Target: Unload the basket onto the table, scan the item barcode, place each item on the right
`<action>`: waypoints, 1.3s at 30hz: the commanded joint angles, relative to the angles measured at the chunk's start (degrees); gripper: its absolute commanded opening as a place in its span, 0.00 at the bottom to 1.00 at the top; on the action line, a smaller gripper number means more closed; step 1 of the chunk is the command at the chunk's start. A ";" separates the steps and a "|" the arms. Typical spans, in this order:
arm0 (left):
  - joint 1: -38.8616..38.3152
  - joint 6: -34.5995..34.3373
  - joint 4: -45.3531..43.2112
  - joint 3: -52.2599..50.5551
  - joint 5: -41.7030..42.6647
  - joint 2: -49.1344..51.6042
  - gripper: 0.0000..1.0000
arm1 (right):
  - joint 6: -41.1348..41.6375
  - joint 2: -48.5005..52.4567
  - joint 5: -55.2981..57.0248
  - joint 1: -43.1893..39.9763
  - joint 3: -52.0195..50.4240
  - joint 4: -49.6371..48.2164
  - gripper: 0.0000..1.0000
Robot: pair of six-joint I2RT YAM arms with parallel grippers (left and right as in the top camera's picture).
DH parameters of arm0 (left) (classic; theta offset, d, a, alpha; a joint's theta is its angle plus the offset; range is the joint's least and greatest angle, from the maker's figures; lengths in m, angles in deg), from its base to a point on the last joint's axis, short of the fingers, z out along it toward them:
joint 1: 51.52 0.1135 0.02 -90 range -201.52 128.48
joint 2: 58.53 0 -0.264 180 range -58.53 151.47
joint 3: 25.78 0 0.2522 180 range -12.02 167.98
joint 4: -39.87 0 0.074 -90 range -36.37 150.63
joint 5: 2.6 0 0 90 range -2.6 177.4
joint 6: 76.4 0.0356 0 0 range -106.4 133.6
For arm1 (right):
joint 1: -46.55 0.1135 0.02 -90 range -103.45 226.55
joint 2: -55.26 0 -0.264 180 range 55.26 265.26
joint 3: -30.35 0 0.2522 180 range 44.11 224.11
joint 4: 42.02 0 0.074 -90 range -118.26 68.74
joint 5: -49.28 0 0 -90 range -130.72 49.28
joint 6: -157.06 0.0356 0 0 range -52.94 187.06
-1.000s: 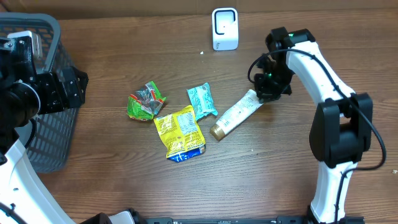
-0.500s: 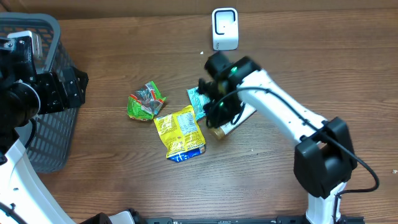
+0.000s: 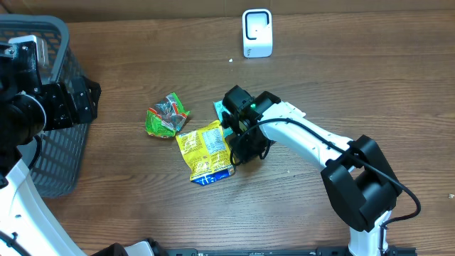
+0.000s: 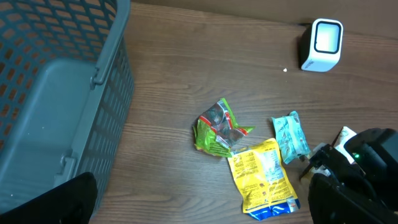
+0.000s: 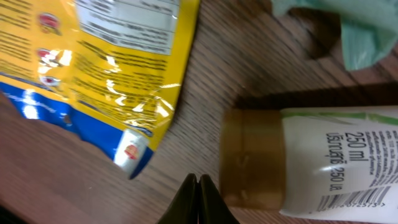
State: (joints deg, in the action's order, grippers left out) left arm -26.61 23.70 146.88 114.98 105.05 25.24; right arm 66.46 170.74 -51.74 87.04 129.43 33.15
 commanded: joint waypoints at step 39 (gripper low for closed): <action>0.46 1.03 -0.09 -0.15 0.81 -0.15 1.00 | 8.20 7.15 6.58 -35.87 17.81 -14.73 0.35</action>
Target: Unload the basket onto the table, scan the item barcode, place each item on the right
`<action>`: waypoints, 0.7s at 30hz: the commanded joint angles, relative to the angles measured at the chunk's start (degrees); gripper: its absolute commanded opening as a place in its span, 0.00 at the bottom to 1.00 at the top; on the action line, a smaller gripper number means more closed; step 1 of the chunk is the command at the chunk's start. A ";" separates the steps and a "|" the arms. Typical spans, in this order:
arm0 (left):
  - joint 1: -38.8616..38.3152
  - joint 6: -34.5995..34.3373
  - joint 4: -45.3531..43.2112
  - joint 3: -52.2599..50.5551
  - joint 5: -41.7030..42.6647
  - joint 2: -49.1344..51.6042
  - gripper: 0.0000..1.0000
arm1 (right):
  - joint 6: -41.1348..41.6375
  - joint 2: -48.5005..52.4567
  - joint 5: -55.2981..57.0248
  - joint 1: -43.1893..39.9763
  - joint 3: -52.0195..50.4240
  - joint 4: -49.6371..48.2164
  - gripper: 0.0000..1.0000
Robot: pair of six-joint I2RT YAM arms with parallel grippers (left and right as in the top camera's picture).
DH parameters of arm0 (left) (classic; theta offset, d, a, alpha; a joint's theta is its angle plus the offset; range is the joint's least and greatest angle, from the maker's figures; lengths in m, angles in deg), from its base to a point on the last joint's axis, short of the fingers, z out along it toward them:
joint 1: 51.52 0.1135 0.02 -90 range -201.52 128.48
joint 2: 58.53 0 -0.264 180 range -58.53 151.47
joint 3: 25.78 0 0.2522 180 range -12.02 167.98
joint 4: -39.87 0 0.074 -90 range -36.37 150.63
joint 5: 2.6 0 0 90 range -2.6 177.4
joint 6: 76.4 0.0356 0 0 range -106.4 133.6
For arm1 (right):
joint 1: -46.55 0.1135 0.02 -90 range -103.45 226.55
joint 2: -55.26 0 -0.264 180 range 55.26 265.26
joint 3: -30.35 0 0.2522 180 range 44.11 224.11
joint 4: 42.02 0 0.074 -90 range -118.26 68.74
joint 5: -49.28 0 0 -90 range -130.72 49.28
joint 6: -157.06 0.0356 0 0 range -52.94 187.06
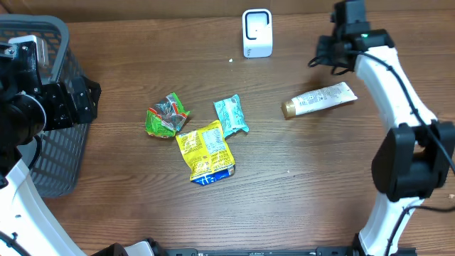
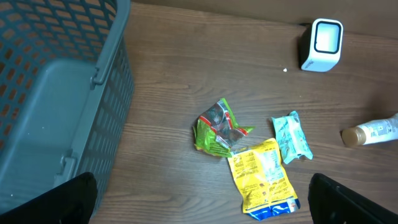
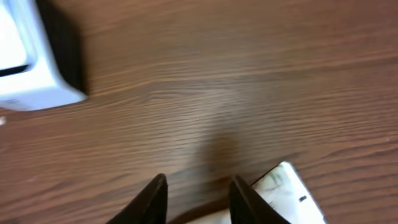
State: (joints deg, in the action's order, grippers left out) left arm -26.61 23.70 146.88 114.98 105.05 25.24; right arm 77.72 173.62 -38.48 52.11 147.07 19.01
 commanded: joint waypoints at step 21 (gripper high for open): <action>0.46 1.05 -0.09 -0.15 0.81 -0.13 1.00 | -3.10 10.56 -8.92 -2.43 -0.04 26.95 0.57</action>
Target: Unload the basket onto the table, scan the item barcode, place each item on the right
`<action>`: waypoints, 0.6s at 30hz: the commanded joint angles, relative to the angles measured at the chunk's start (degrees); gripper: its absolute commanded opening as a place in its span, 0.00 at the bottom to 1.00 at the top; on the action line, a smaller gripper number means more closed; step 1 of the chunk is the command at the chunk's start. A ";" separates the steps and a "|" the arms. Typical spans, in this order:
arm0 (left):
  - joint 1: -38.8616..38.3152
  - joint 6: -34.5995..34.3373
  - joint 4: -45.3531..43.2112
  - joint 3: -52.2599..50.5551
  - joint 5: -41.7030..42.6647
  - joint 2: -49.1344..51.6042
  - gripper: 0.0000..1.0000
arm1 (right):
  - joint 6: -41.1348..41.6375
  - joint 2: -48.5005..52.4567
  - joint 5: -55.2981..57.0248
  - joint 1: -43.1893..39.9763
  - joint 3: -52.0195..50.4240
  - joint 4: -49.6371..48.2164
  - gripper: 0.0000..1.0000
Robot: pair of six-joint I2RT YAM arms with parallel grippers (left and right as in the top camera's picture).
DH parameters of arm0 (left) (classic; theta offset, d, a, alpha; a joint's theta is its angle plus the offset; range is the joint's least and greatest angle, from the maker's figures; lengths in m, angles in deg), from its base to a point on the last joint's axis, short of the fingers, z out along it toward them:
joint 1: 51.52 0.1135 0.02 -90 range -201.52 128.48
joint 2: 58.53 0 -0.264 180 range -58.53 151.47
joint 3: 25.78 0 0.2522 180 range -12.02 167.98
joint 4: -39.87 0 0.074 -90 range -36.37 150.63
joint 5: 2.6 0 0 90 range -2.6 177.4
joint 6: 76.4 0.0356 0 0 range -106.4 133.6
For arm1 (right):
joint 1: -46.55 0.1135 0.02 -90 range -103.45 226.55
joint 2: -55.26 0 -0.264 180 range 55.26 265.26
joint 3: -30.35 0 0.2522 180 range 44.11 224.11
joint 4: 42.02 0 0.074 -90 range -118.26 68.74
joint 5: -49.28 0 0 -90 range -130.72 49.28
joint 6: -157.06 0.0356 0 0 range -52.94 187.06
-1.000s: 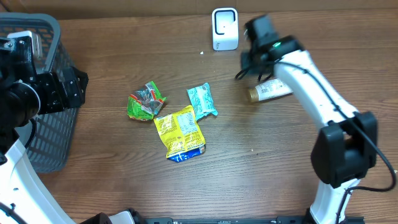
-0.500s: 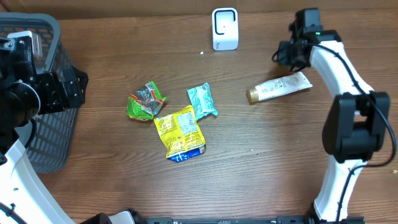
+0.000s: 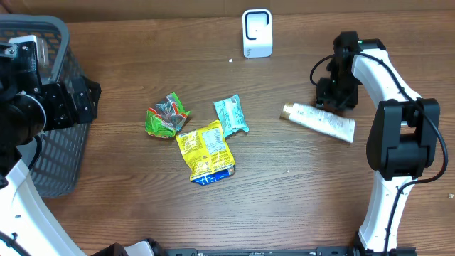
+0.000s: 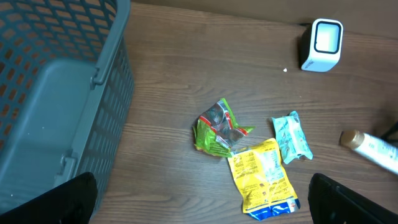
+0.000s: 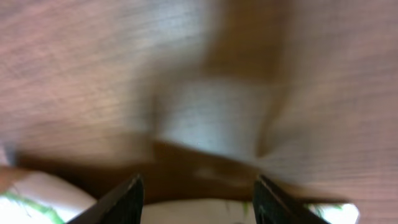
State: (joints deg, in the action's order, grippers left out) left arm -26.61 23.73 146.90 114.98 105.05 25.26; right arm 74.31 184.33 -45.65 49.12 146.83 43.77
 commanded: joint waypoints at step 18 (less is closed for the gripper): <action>0.46 1.03 -0.11 -0.15 0.81 -0.15 1.00 | -22.12 -6.95 -19.80 2.32 5.38 15.78 0.71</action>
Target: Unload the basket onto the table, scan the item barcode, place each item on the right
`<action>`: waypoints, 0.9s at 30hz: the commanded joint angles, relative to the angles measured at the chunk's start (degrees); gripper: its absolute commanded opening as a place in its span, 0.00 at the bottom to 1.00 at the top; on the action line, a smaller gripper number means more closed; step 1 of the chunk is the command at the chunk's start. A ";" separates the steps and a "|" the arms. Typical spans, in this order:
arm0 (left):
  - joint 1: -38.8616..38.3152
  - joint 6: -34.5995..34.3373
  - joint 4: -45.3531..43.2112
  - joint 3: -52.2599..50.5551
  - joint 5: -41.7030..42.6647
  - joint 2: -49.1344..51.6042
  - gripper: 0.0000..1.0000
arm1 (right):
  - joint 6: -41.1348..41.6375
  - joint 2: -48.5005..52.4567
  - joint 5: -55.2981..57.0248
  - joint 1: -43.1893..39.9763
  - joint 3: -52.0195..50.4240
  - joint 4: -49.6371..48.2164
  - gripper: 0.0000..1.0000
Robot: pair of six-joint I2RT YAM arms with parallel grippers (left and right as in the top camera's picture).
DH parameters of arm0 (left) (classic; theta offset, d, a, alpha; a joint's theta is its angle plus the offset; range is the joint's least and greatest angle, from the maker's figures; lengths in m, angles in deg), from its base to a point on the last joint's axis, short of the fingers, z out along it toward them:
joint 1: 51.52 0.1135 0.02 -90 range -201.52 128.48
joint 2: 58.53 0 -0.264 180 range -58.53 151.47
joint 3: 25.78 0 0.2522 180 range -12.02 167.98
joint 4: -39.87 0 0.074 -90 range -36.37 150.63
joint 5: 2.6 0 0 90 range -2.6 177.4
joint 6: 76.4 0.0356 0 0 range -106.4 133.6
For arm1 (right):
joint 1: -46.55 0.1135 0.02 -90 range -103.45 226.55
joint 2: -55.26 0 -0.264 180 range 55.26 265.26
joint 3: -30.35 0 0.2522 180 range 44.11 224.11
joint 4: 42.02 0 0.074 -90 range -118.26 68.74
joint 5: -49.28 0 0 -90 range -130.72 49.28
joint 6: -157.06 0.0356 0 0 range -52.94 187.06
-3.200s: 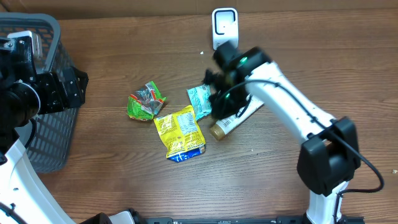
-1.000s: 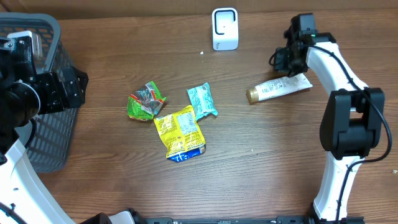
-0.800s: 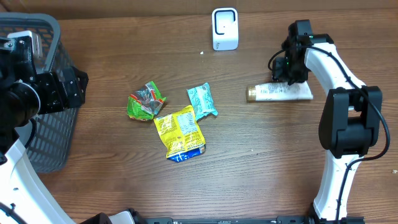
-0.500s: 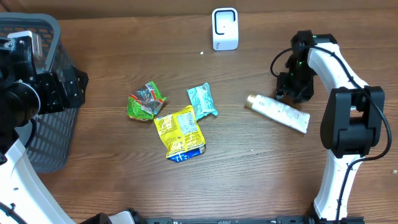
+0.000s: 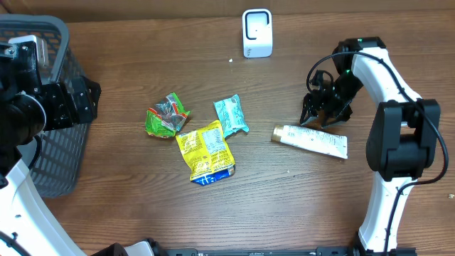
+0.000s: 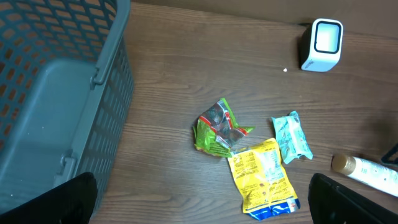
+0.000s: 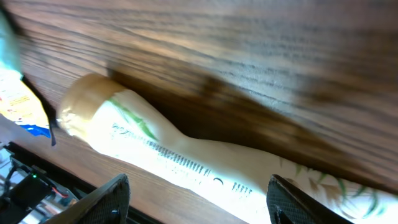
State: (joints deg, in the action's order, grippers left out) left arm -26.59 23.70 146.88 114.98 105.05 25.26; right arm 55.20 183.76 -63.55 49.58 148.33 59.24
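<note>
The item is a white tube with a gold cap [image 5: 309,141]. It lies flat on the wooden table right of centre, cap end to the left. My right gripper [image 5: 320,119] hangs low just behind it, open. In the right wrist view the tube [image 7: 205,165] runs across between the wide-apart fingers [image 7: 106,202], not gripped. The white barcode scanner [image 5: 257,33] stands at the back middle. My left gripper [image 6: 202,208] is open and empty beside the basket, and the tube [image 6: 367,169] shows at that view's right edge.
A grey mesh basket [image 5: 53,43] stands at the left edge. Three snack packets lie in the middle: green [image 5: 167,115], yellow [image 5: 206,151] and teal [image 5: 231,115]. The right arm [image 5: 384,71] arches over the right side of the table.
The tube now lies nearer the front and a little further left. My right gripper has come down and left beside it, with its fingers wider apart. The left arm is unchanged.
First my right gripper was shut low by the yellow packet, the tube beside it. Then the tube lay right of centre while the gripper, slightly open, was up at the back right. Then the gripper stood open by the turned tube, which now lies closer to the front.
</note>
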 commanded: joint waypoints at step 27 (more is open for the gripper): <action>0.44 1.05 -0.09 -0.15 0.81 -0.15 1.00 | 22.29 -19.19 10.34 22.80 -25.20 -19.17 0.66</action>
State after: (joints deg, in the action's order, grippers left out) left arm -26.61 23.73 146.90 114.98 105.05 25.26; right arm 75.44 164.79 -54.41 72.49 128.16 43.73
